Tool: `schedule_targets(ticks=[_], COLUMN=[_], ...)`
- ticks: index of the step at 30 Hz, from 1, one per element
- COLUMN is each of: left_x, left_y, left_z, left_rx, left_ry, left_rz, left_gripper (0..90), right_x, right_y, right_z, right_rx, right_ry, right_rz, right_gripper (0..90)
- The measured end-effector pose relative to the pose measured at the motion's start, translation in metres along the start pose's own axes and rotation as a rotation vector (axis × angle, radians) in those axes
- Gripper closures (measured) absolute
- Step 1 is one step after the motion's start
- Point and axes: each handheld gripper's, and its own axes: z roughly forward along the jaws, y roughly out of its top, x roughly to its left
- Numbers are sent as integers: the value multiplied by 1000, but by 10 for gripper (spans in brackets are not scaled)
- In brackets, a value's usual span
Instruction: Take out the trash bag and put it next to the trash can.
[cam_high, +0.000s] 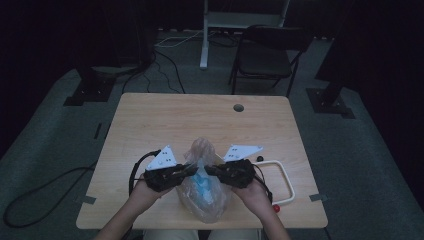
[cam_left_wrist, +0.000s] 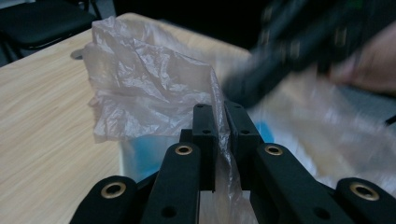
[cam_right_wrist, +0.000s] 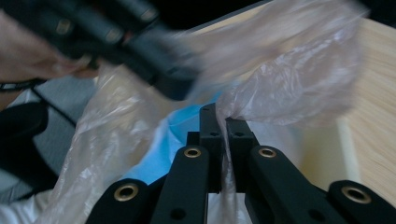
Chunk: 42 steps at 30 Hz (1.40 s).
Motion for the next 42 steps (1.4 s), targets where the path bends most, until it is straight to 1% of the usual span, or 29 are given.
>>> schedule_targets(ticks=[2,3,5,6,8,9,10,11,12,13,14,15,16,17,18,19,21,22,23,24,25,26,28,31,34,37,41,42], left_x=[-1,-2,-6,-7,-8,-8,-9,-10,-10,-10,-8,-5,-4,-2,-2,-2,-1,-2,-2,-2,-3,-3,-4,-7,-9,-7,-6,-6], left_y=[2,2,3,2,2,1,1,1,2,2,2,1,1,0,0,0,-1,-1,-1,-1,0,0,0,-1,-3,-7,-11,-14], left_z=[-1,-1,1,2,5,6,7,7,6,6,5,4,4,4,4,4,4,3,2,0,-1,-3,-7,-13,-17,-23,-31,-35], left_rx=[-14,-16,-5,-5,-2,-3,-6,-12,-13,-19,-26,-36,-38,-35,-34,-31,-22,-23,-23,-25,-25,-31,-33,-30,-19,-27,-33,-26], left_ry=[-20,-25,-30,-31,-55,-77,-93,-97,-88,-86,-96,-117,-128,-143,-137,-132,-127,-124,-119,-108,-99,-100,-96,-97,-73,-74,-82,-73], left_rz=[-13,-8,7,10,4,0,-7,-7,0,-6,-19,-36,-50,-55,-57,-56,-52,-49,-48,-40,-36,-32,-29,-21,-9,-30,-23,-24], left_gripper=[849,849,849,849,849,849,849,849,849,848,848,847,846,846,843,802,704,673,622,605,563,507,425,402,397,383,378,340], right_x=[5,6,8,8,10,11,12,13,13,13,13,14,14,15,16,15,14,13,13,12,10,9,7,4,1,0,-2,-2], right_y=[-1,-2,-3,-3,-3,-2,-2,-1,-1,-1,-1,-1,-2,-2,-2,-3,-3,-3,-3,-3,-3,-2,-1,2,6,10,14,18], right_z=[8,11,18,21,25,27,28,29,30,32,32,33,34,34,35,36,36,36,35,34,33,31,27,21,15,9,4,-2], right_rx=[18,22,15,5,13,8,-5,-14,-10,-7,-2,4,14,18,33,51,54,63,69,67,63,59,52,34,16,2,-14,-33], right_ry=[41,60,90,100,123,132,134,134,140,148,144,145,141,133,112,106,111,96,75,68,67,58,50,35,22,16,12,11], right_rz=[-28,-32,-24,-23,-21,-33,-46,-47,-47,-54,-59,-59,-67,-73,-82,-84,-82,-80,-76,-69,-67,-63,-60,-56,-47,-47,-46,-45], right_gripper=[875,823,612,562,491,490,491,497,527,579,620,677,716,751,825,874,891,893,894,895,896,896,896,896,896,896,895,896])
